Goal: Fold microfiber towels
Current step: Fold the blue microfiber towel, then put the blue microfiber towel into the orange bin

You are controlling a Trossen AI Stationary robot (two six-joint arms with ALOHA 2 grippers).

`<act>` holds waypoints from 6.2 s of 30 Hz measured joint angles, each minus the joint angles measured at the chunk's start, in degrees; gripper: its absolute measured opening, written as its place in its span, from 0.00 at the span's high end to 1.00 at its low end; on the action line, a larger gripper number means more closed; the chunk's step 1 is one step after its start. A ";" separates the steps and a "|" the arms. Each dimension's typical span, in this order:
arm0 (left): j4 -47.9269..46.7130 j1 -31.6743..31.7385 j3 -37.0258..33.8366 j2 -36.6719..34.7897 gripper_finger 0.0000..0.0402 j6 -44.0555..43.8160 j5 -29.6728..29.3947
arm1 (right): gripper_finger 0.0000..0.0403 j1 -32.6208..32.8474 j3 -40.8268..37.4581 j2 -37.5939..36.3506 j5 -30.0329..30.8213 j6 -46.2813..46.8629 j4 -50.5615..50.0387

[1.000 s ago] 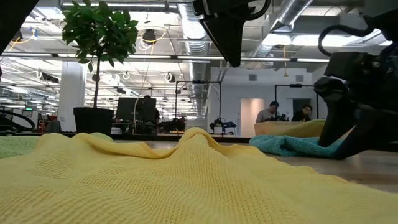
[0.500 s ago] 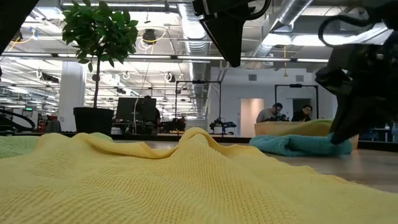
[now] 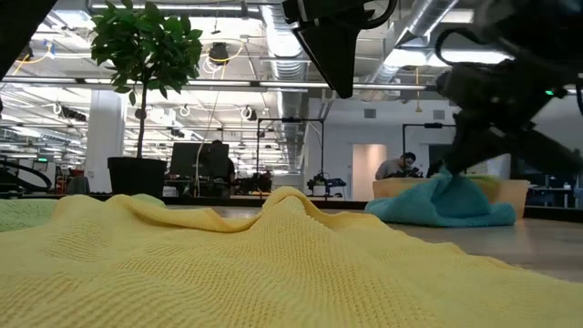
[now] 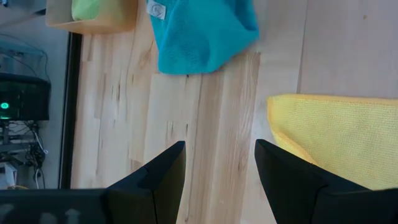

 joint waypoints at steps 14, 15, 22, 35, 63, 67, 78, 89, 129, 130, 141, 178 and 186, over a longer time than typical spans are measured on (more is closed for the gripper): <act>0.03 0.00 0.00 0.00 0.53 0.02 0.00 | 0.99 -4.02 3.66 0.01 13.02 -17.82 6.30; 0.03 0.02 0.00 0.00 0.53 0.02 0.00 | 0.99 -4.02 3.66 0.04 13.02 -19.66 7.83; 0.03 0.01 0.00 0.01 0.53 0.01 0.00 | 0.98 -4.02 3.66 0.09 13.02 -29.26 17.34; 0.05 0.02 0.00 0.02 0.53 -0.04 0.00 | 0.98 -5.53 2.40 0.11 12.76 -23.77 10.59; 0.29 0.83 0.00 0.02 0.53 -0.59 0.02 | 0.98 -13.23 2.33 0.11 3.69 -41.23 22.19; 0.29 0.83 0.00 0.02 0.53 -0.92 0.02 | 0.97 -14.25 2.33 0.13 2.06 -40.05 19.11; 0.29 0.83 0.02 0.02 0.53 -1.01 0.02 | 0.96 -10.97 2.33 0.11 0.11 -22.86 -0.95; 0.29 0.83 0.02 0.02 0.53 -1.71 0.02 | 0.92 -10.42 2.33 0.11 -1.46 -12.27 -5.41; 21.72 5.25 -10.88 0.59 0.53 9.36 2.35 | 0.45 1.89 15.50 -9.25 -9.78 25.25 -27.93; 24.15 5.27 -12.45 0.64 0.53 11.94 2.39 | 0.45 2.71 15.61 -10.63 -9.81 26.08 -27.82; 49.55 7.76 -23.32 0.68 0.53 24.15 8.80 | 0.45 13.72 15.64 -18.27 -11.27 30.89 -23.86; 58.42 14.49 -32.68 0.44 0.53 24.44 11.68 | 0.45 17.47 15.64 -16.81 -11.09 30.91 -22.79; 56.04 16.11 -32.61 0.44 0.69 23.86 13.12 | 0.45 17.47 15.64 -16.81 -11.09 30.91 -22.77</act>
